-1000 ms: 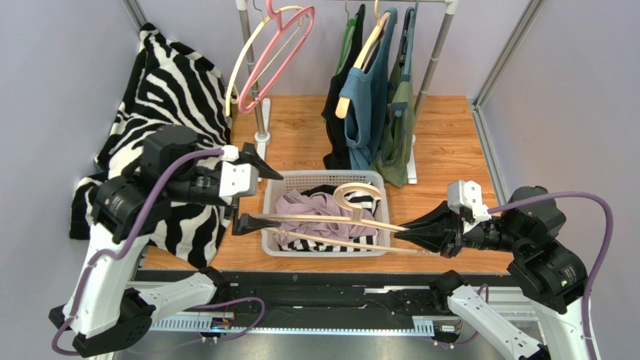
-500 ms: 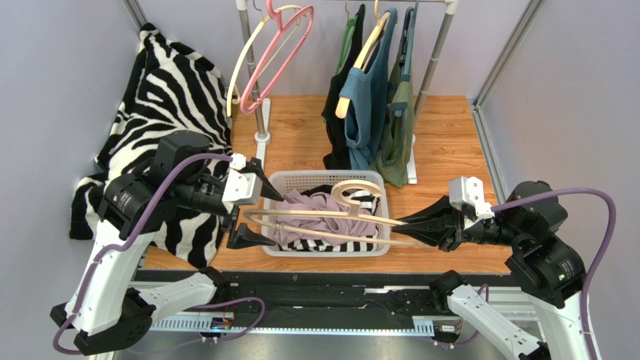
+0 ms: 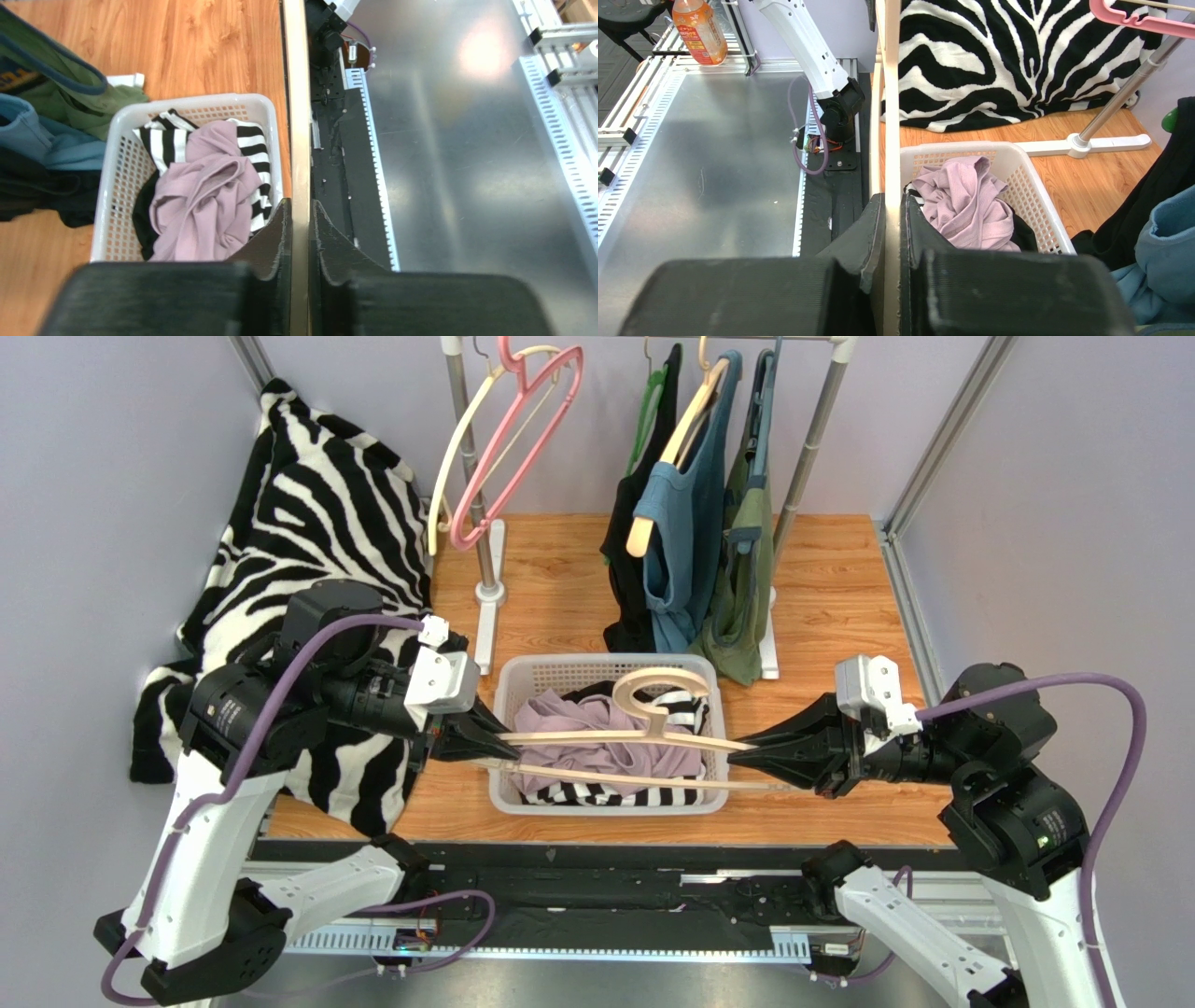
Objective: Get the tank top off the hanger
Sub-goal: Place the hanger at the clothesline, then pick up the hanger from the clothesline.
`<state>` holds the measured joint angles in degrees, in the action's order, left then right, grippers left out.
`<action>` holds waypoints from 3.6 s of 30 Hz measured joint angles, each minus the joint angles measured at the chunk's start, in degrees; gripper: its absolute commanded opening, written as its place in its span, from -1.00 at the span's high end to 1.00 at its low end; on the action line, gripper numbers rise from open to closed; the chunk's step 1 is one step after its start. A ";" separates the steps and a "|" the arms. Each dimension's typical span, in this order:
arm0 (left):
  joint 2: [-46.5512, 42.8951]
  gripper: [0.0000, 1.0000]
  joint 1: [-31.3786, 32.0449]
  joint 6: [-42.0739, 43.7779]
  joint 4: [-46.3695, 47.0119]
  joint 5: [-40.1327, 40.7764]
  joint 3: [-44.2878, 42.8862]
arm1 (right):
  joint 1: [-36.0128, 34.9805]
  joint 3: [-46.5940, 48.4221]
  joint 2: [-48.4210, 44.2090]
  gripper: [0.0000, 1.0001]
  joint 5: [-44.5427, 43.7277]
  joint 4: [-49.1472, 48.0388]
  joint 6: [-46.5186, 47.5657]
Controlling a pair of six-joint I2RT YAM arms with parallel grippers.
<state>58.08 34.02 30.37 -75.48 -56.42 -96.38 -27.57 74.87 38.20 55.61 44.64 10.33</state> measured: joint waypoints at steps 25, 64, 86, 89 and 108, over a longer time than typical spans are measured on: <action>-11.52 1.00 -10.71 -10.03 10.80 17.73 -13.62 | 0.00 1.64 -6.01 -0.76 -50.12 -15.96 -7.58; 27.58 1.00 -14.56 -29.03 13.92 47.50 -30.14 | 0.00 5.29 3.32 -1.00 -61.90 -12.46 -22.77; 41.55 1.00 -13.31 -28.74 15.13 52.39 -40.30 | 0.00 0.79 6.05 -1.00 -59.43 -15.17 -26.10; 41.33 1.00 -12.11 -28.48 15.34 52.92 -39.89 | 0.00 3.43 9.92 -1.00 -58.21 -15.26 -27.61; 25.44 -0.97 -10.88 -25.70 15.50 46.95 -33.64 | -22.88 59.28 58.25 -1.00 -68.17 -9.75 -15.63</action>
<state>83.53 23.14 4.67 -59.99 -9.47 -130.02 -50.46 134.15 96.44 -12.56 34.89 -5.30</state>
